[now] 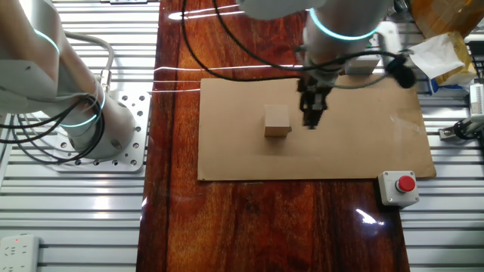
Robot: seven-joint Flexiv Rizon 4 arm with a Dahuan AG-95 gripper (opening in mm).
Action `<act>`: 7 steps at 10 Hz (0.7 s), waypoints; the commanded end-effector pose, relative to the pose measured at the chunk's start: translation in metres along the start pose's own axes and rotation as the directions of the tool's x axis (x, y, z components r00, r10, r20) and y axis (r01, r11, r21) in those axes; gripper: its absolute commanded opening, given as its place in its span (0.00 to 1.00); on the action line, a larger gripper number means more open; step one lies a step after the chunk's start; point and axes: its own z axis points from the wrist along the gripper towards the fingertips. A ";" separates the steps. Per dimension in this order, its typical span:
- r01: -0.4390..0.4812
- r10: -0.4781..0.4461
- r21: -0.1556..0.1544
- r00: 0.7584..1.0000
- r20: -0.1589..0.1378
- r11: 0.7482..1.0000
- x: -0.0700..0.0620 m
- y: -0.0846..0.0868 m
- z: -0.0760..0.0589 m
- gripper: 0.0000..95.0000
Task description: Hold a small block with the gripper and sweep it from left to right on the table
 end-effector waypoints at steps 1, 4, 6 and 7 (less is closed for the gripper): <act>-0.005 0.005 -0.002 1.000 -0.014 1.000 -0.032 0.001 -0.012 0.60; -0.014 0.014 0.004 1.000 -0.012 1.000 -0.063 0.002 -0.025 0.40; -0.012 0.012 0.038 1.000 -0.011 0.999 -0.068 0.003 -0.027 0.00; -0.014 0.015 0.037 1.000 -0.011 0.999 -0.068 0.003 -0.027 0.00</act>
